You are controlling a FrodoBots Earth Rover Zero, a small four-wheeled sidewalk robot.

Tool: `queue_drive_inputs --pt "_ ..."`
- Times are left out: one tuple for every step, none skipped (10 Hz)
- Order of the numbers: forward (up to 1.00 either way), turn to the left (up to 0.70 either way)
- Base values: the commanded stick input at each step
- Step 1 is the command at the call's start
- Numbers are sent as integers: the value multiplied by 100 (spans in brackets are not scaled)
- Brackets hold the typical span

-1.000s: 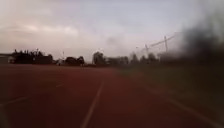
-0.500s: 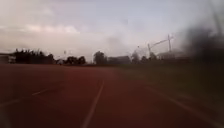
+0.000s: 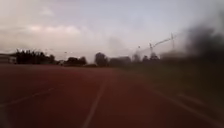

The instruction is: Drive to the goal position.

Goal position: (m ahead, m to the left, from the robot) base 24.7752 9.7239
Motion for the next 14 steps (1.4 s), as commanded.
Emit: queue_drive_inputs --pt "70 0" --pt "70 0" --pt "70 0" --pt "70 0" --pt "70 0" --pt "70 0" --pt "70 0" --pt "70 0" --pt "70 0" --pt "70 0" --pt "70 0" --pt "70 0" --pt "70 0" --pt "70 0"
